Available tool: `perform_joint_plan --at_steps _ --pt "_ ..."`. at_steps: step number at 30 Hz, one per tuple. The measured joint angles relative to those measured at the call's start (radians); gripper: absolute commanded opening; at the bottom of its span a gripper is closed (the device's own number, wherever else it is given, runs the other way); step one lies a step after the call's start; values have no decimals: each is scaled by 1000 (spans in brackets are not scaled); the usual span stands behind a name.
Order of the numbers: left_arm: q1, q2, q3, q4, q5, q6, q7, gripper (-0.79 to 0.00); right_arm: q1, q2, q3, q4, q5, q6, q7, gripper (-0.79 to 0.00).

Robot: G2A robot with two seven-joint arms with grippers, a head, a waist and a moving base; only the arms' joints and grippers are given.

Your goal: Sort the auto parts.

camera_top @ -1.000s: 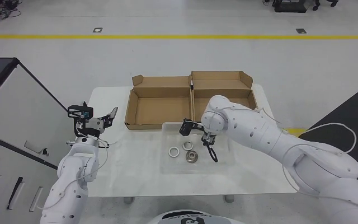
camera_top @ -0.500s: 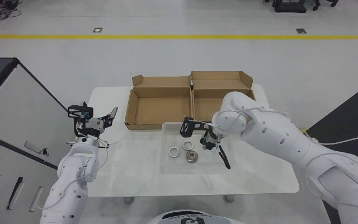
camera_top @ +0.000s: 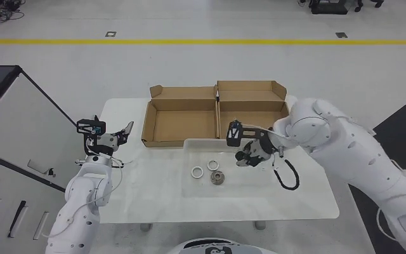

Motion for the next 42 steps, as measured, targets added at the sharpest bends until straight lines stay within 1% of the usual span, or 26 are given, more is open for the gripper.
perform_joint_plan --at_steps 2,5,9,14,16,18,21,24,42 --pt "0 0 0 0 0 0 0 0 8 27 -5 10 16 -41 -41 -785" --pt "0 0 0 0 0 0 0 0 47 64 -44 36 38 -111 -111 -785" --pt "0 0 0 0 0 0 0 0 152 94 -154 95 65 -237 -236 -785" --pt "0 0 0 0 0 0 0 0 310 99 -336 193 66 -423 -423 -785" --pt "0 0 0 0 0 0 0 0 383 92 -425 243 48 -516 -518 -785" --pt "0 0 0 0 0 0 0 0 453 78 -506 268 58 -556 -569 -785" --pt "0 0 0 0 0 0 0 0 514 54 -562 277 146 -554 -554 -785" --pt "0 0 0 0 0 0 0 0 517 40 -559 280 183 -553 -553 -785" --pt "0 0 0 0 0 0 0 0 517 40 -559 280 181 -553 -553 -785"
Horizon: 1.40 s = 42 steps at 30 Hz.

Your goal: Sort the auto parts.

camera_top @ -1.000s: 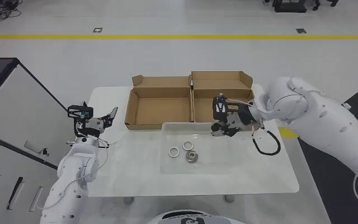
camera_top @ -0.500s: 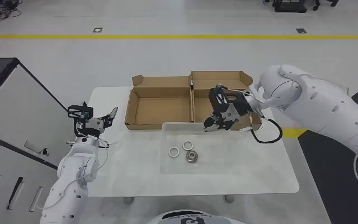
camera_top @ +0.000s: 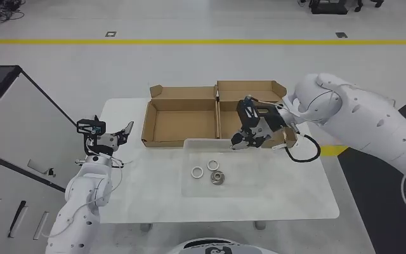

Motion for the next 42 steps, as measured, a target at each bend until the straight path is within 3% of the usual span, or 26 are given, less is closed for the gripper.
perform_joint_plan --at_steps 8,12,23,32,42 --pt "0 0 0 0 0 0 0 0 -16 4 17 -5 -8 13 -39 -785" --pt "0 0 0 0 0 0 0 0 -73 35 69 -58 78 -1 -155 -785" --pt "0 0 0 0 0 0 0 0 -257 117 260 -224 231 0 -252 -785" --pt "0 0 0 0 0 0 0 0 -433 118 506 -314 449 0 -156 -785" --pt "0 0 0 0 0 0 0 0 -429 118 494 -313 434 0 -165 -785"
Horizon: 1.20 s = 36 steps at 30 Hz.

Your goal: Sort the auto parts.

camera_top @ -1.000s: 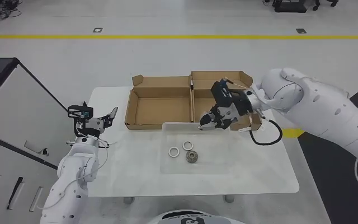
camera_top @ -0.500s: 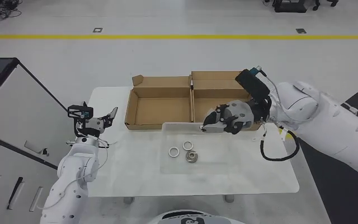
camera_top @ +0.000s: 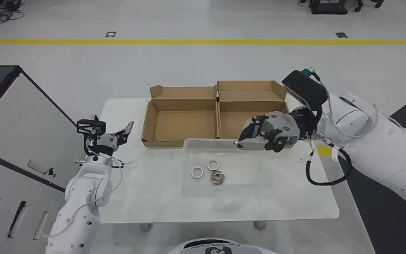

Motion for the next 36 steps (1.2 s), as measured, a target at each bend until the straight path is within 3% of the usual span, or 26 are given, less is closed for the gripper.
perform_joint_plan --at_steps 14,17,23,36 --pt "0 0 0 0 0 0 0 0 -7 -2 10 -13 6 2 -22 -785" --pt "0 0 0 0 0 0 0 0 -39 -5 39 -52 56 0 -74 -785" --pt "0 0 0 0 0 0 0 0 -113 -14 122 -101 166 0 -54 -785" --pt "0 0 0 0 0 0 0 0 -256 -118 299 -172 500 0 169 -785"
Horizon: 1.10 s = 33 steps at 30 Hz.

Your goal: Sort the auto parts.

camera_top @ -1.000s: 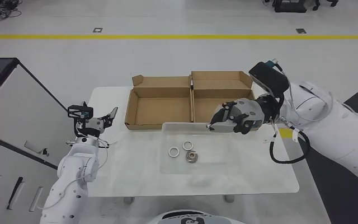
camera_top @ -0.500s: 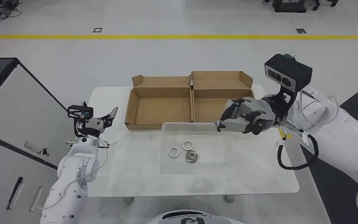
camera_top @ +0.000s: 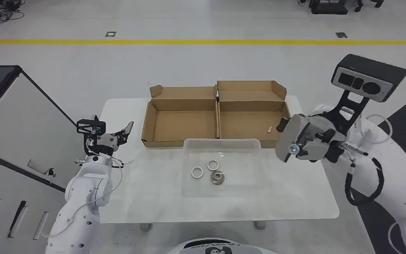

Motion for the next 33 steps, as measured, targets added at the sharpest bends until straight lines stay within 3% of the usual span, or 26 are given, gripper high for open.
perform_joint_plan --at_steps 6,15,33 --pt "0 0 0 0 0 0 0 0 -27 -47 21 6 -26 0 -4 -785" --pt "0 0 0 0 0 0 0 0 -23 -61 18 79 -208 25 21 -785" --pt "0 0 0 0 0 0 0 0 -104 -134 71 -62 59 0 -4 -785"
